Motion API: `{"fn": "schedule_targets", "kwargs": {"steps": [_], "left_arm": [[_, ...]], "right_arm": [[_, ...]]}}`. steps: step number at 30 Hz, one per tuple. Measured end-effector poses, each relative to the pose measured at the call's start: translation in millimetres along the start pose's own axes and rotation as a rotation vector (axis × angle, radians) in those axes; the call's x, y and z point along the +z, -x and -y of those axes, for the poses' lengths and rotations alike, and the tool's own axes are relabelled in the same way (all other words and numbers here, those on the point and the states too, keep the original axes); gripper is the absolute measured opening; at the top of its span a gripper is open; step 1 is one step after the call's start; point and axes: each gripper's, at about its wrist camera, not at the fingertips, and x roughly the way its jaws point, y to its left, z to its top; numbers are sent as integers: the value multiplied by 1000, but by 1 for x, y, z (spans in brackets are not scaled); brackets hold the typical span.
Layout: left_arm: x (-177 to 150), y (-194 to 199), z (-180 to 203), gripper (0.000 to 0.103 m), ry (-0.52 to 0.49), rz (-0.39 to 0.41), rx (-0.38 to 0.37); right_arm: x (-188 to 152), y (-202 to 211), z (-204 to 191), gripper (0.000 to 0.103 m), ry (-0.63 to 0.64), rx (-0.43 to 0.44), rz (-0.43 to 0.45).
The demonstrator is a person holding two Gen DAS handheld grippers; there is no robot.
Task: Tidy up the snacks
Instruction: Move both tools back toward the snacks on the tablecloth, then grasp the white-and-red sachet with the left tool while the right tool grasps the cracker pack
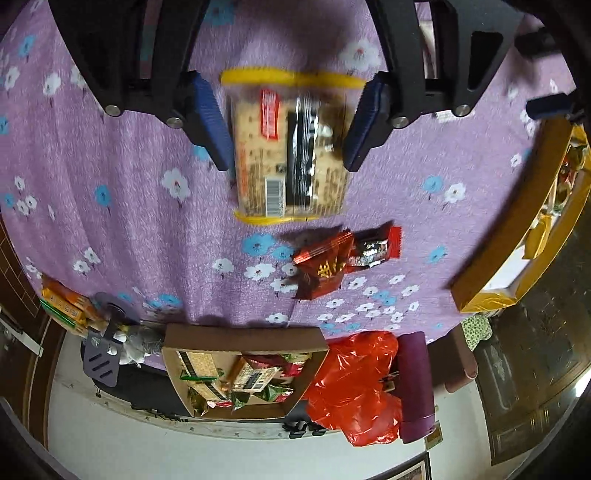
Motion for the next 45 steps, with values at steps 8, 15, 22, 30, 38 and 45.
{"fn": "schedule_targets", "kwargs": {"steps": [8,15,22,30,38,45], "left_arm": [[8,-35,32,74,-81,-29,76],[7,-53,59,65,-254,-7,222],[8,-45,52,34,-271,12,176],[11,-12,28,34,-178,86,160],[13,16,12,10,-140,151,164],[8,-5,3,40,-88,57,200]], "right_arm": [[1,-15,-6,71,26,-8,-24],[-2,-9,6,70,-26,27,-27],[1,9,20,70,-88,68,42],[0,30,19,70,-98,80,134],[-3,33,16,70,-103,75,158],[-3,32,16,70,-100,90,150]]}}
